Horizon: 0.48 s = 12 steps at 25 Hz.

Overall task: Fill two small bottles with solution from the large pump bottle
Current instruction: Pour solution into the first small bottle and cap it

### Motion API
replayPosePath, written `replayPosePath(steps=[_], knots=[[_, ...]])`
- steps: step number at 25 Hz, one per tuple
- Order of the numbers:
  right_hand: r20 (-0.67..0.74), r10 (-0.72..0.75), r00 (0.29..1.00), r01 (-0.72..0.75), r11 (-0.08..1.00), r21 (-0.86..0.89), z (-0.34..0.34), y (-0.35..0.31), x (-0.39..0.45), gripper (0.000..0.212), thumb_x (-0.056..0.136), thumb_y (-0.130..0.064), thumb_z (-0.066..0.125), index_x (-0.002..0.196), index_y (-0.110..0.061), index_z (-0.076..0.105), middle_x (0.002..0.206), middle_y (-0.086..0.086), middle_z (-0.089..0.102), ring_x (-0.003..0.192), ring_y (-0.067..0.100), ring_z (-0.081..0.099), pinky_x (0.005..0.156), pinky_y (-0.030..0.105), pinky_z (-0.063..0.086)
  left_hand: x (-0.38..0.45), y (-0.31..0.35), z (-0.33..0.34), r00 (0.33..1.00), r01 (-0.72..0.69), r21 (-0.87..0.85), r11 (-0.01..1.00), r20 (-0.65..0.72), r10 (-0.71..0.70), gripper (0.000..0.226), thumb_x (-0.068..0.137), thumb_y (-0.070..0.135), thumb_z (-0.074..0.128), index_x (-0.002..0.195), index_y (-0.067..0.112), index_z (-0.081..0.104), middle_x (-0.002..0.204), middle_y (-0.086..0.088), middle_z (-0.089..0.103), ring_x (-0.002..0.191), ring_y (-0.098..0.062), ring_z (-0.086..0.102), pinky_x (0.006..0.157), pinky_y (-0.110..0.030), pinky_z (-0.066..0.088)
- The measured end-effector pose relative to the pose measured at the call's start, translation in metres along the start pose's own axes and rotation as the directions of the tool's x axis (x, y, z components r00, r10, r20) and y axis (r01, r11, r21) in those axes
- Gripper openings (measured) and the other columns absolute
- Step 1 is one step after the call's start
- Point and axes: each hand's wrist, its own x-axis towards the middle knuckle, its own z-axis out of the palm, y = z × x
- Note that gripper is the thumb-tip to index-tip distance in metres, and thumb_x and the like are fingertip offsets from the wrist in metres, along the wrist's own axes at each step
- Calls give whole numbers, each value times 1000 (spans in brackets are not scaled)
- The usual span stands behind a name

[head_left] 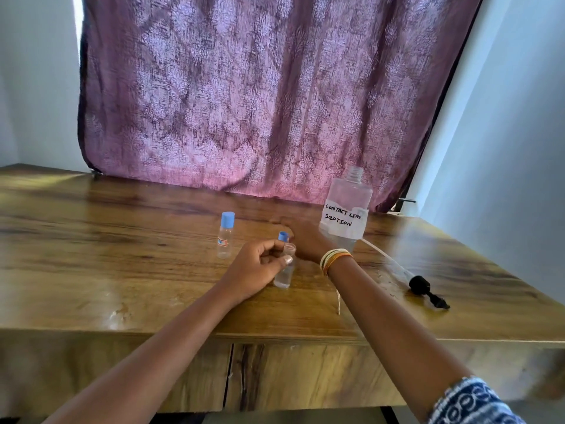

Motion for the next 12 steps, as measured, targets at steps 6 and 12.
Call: replayPosePath(steps=[6, 12], knots=[[28, -35, 999, 38, 994, -98, 13, 4, 2, 11, 85, -11, 64, 90, -2, 69, 94, 17, 71, 86, 28, 64, 68, 26, 37, 0, 1, -1, 1000, 23, 13, 1000, -12, -23, 24, 85, 8, 67, 109, 10, 68, 104, -8, 72, 99, -23, 68, 91, -35, 55], [-262, 46, 964, 17, 972, 233, -11, -3, -31, 30, 81, -4, 65, 108, -16, 73, 87, 9, 73, 75, 24, 67, 70, 30, 50, -2, 5, -3, 999, 48, 9, 999, -18, -47, 22, 84, 11, 69, 106, 15, 67, 104, -7, 72, 99, -23, 68, 90, -39, 55]])
